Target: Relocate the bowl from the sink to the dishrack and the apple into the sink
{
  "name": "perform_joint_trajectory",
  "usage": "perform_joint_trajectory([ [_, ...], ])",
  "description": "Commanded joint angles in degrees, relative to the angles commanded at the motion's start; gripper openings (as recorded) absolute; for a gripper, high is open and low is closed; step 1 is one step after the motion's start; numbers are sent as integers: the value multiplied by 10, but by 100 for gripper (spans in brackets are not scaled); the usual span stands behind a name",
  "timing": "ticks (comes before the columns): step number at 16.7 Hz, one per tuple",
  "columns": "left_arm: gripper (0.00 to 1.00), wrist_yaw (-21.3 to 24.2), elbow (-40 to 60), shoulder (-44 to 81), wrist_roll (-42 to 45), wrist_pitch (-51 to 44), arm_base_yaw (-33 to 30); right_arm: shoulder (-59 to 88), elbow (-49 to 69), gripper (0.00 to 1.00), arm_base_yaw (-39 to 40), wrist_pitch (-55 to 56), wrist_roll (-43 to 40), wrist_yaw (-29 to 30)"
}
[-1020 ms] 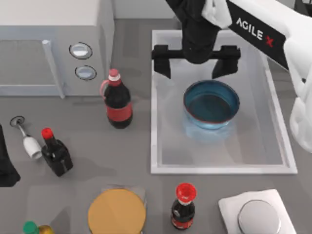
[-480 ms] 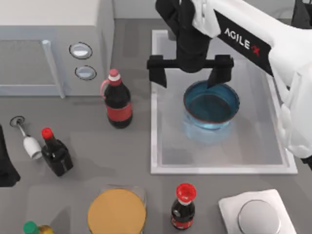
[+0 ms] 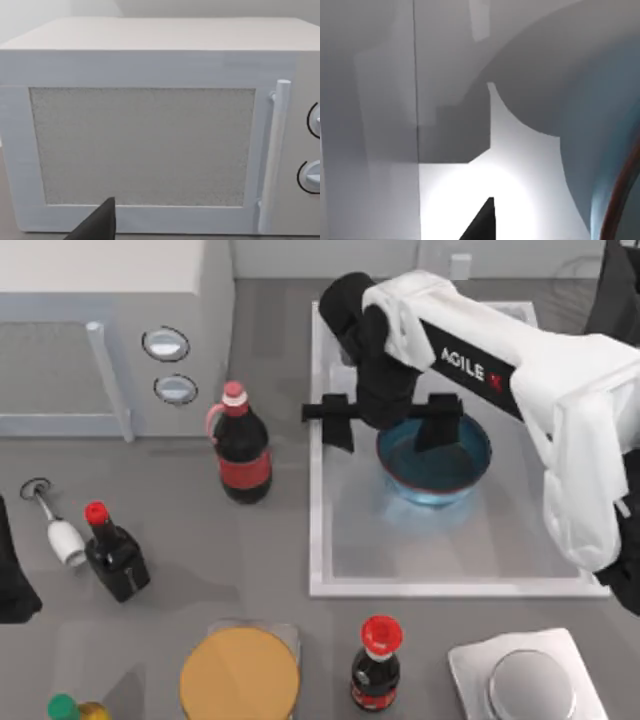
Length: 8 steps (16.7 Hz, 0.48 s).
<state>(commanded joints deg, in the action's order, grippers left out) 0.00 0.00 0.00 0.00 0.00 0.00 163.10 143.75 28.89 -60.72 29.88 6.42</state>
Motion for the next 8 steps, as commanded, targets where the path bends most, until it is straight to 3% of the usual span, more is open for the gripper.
perform_joint_trajectory([
  [5, 100, 0, 0, 0, 0, 0, 0, 9, -1, 100, -1, 10, -1, 0],
  [8, 100, 0, 0, 0, 0, 0, 0, 9, -1, 77, -1, 10, -1, 0],
])
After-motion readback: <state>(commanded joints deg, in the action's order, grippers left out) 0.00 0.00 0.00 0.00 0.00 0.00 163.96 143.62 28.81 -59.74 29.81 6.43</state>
